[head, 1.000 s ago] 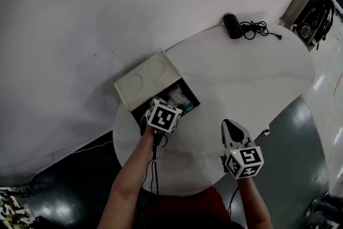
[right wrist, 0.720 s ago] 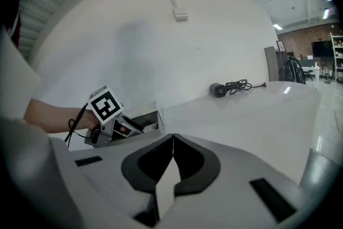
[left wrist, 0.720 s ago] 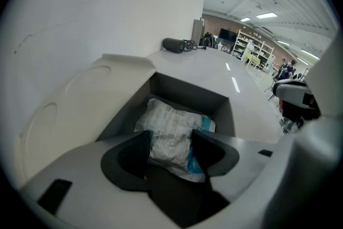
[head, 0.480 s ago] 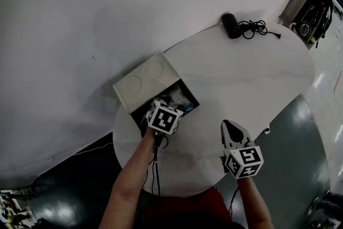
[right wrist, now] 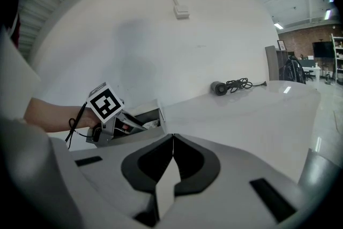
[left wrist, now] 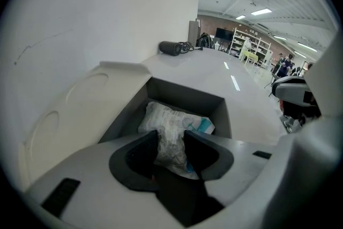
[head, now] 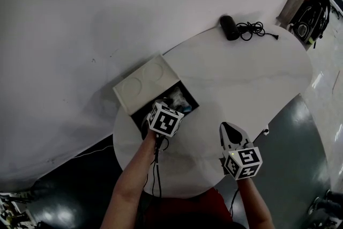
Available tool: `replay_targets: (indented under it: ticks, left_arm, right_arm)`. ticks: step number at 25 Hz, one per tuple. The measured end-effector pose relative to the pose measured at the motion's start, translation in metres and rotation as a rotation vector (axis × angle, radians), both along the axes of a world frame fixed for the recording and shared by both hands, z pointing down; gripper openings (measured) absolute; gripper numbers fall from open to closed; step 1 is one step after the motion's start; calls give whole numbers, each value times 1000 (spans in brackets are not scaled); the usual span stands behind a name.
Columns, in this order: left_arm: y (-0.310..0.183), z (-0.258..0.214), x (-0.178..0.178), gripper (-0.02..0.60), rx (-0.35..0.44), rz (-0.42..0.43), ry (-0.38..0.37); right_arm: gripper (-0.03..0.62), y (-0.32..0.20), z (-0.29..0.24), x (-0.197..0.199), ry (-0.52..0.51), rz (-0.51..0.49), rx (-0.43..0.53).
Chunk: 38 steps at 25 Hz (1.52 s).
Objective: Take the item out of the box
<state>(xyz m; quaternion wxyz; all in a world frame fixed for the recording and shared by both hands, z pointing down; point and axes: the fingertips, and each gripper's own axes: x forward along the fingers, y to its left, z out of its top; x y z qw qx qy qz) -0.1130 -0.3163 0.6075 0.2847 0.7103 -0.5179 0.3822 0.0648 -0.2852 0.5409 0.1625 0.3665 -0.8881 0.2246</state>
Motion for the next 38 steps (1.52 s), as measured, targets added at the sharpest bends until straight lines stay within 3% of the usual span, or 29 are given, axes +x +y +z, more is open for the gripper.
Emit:
replay_targets:
  ticks: [14, 28, 38]
  left_arm:
    - [6, -42, 2, 163, 126, -25, 50]
    - [27, -102, 12, 161, 306, -54, 170]
    - [56, -137, 14, 161, 385, -16, 215]
  right_arm:
    - [14, 10, -20, 1, 6, 6, 41]
    - [14, 24, -63, 4, 1, 59, 136]
    - [14, 53, -96, -9, -3, 84, 198]
